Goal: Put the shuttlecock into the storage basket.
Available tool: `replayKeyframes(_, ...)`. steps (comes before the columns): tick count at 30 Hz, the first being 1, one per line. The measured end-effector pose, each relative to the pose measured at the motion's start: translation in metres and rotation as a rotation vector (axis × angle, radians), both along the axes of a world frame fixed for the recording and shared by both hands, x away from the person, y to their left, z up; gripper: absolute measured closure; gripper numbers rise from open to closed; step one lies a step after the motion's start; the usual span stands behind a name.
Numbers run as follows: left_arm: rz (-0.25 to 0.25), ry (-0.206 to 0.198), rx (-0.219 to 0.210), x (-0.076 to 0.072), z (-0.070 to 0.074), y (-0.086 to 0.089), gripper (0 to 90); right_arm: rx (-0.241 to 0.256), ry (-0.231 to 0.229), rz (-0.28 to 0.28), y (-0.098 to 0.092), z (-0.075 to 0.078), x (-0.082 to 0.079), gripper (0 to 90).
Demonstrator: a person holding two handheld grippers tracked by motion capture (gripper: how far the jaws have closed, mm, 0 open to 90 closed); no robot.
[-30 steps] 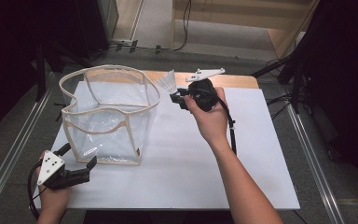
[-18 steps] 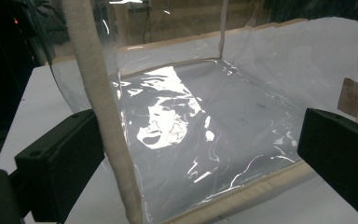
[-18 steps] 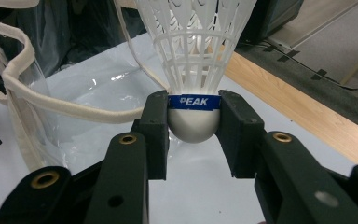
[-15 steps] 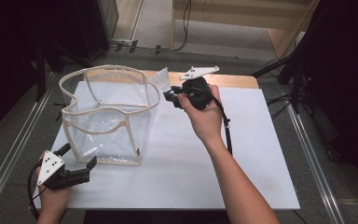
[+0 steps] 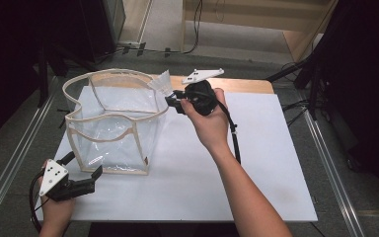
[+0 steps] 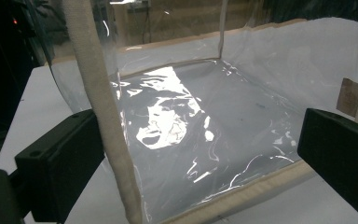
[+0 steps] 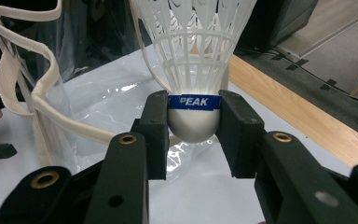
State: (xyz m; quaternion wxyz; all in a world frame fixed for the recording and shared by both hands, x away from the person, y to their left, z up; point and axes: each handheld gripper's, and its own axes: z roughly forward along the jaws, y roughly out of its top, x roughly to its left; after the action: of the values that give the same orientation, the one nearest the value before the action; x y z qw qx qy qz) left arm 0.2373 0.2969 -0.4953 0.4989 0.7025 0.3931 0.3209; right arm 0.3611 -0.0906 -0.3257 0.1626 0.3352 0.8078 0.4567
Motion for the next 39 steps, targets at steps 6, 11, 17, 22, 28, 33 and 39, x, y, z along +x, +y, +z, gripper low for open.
replayKeyframes(6,0.000,-0.001,0.002,0.000,0.000,0.000,1.0,-0.001,0.005,0.014,0.007,-0.003,0.001,63.2)
replayKeyframes(11,0.001,0.000,0.003,0.000,0.000,0.000,1.1,-0.003,0.009,0.021,0.013,-0.005,0.001,63.2)
replayKeyframes(17,0.001,0.000,0.003,0.000,0.000,0.000,1.0,-0.005,0.010,0.035,0.019,-0.006,0.002,63.2)
replayKeyframes(22,0.000,-0.001,0.002,0.000,0.000,0.000,1.1,0.001,0.016,0.047,0.025,-0.007,0.003,63.0)
replayKeyframes(28,-0.001,-0.001,-0.001,0.000,0.000,0.000,1.0,0.050,0.026,0.090,0.021,-0.008,0.003,34.8)
replayKeyframes(33,0.000,-0.001,-0.001,0.000,0.000,0.000,1.0,0.069,-0.010,0.086,0.011,-0.004,-0.003,20.3)
replayKeyframes(39,0.001,0.001,0.001,0.000,0.000,0.000,1.0,0.062,-0.029,0.062,0.001,-0.005,-0.007,4.2)
